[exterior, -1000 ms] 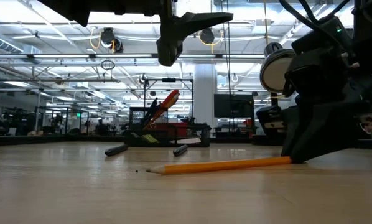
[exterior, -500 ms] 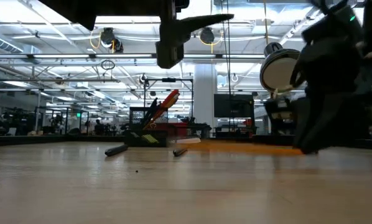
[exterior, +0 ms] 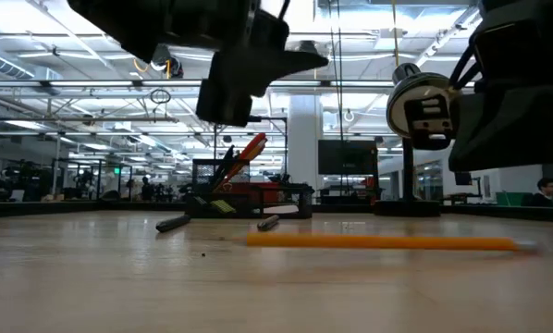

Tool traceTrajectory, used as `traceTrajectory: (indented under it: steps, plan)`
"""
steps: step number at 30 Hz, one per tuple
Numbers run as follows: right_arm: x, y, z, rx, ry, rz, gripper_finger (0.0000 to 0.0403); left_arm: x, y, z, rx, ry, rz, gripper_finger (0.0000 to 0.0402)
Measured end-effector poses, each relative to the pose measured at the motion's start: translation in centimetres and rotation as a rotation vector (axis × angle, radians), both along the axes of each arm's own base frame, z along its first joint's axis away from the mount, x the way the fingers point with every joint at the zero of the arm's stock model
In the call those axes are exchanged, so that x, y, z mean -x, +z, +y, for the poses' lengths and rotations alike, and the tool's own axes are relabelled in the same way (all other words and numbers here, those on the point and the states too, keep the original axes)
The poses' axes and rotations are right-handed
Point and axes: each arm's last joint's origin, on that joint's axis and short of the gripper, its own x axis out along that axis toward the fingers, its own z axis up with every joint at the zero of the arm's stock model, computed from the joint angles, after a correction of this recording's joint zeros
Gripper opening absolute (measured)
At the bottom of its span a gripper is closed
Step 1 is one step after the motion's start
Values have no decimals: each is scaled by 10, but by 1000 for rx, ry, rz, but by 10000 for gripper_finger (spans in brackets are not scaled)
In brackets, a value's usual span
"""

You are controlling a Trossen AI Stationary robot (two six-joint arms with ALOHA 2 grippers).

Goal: Pick and place office supplies into organizer
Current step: Put the orange pencil into the black desk organizer

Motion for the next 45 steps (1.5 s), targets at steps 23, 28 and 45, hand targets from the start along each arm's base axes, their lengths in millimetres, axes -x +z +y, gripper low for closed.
traceTrajectory:
  steps: [23, 28, 45]
  plan:
    - [38, 15, 78, -201, -65, -30, 23, 0, -9, 12, -200, -59, -1, 257]
    - [46, 29, 108, -227, -73, -50, 52, 1, -10, 9, -294, -29, -34, 257]
    - [21, -15, 183, -39, -167, 1, 216, 1, -6, -3, -416, 79, -105, 257]
